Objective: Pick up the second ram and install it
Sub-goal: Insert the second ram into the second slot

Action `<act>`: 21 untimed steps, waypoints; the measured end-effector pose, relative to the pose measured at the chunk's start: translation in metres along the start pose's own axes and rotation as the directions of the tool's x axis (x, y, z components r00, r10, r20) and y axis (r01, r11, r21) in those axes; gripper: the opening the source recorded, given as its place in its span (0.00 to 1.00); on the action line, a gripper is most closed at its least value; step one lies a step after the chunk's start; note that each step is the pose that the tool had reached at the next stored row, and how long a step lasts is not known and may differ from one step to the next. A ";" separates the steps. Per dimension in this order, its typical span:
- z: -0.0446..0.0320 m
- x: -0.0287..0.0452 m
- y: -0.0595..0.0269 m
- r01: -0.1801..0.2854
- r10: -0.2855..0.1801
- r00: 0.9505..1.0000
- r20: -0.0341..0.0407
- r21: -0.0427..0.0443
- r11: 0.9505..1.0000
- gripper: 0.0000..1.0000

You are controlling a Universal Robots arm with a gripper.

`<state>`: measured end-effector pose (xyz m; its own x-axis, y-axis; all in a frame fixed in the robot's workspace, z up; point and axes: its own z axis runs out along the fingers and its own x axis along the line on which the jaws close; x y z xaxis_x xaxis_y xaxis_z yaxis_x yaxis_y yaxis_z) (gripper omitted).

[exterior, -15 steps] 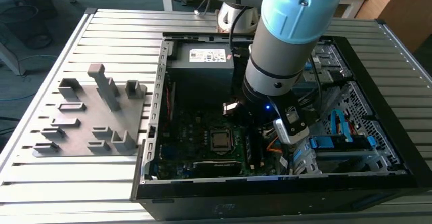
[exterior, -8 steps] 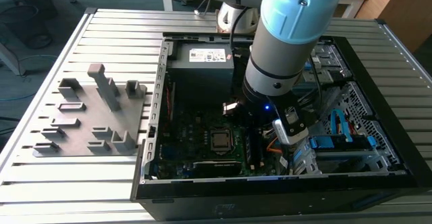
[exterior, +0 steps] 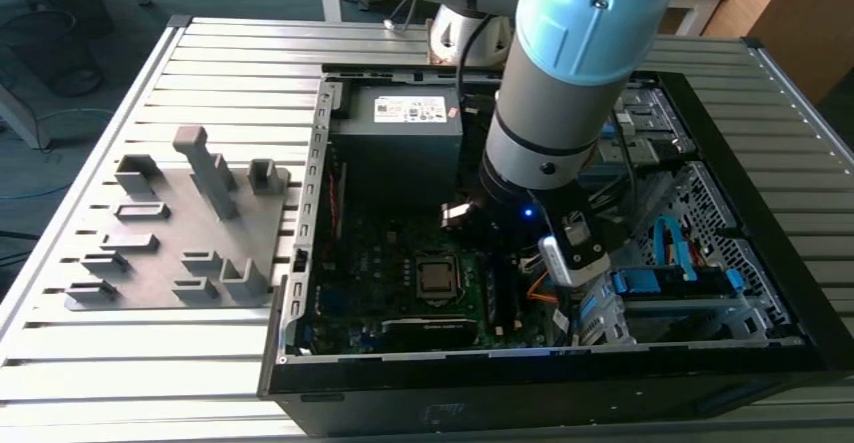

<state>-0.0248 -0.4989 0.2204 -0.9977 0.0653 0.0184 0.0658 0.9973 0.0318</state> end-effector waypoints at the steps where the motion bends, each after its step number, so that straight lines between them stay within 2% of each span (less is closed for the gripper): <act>1: 0.0000 -0.0005 0.0000 0.000 0.000 1.000 0.000 0.001 1.000 0.14; 6: 0.0004 -0.0012 0.0005 0.000 0.000 1.000 0.000 0.005 1.000 0.14; 10: 0.0010 -0.0004 0.0005 0.030 -0.030 1.000 -0.001 0.005 1.000 0.14; 14: 0.0014 -0.0003 0.0014 0.034 -0.034 0.999 -0.001 0.005 0.999 0.14; 21: 0.0014 -0.0003 0.0022 -0.002 0.002 1.000 0.000 0.006 1.000 0.14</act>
<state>-0.0244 -0.4966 0.2190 -0.9975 0.0677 0.0180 0.0682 0.9973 0.0259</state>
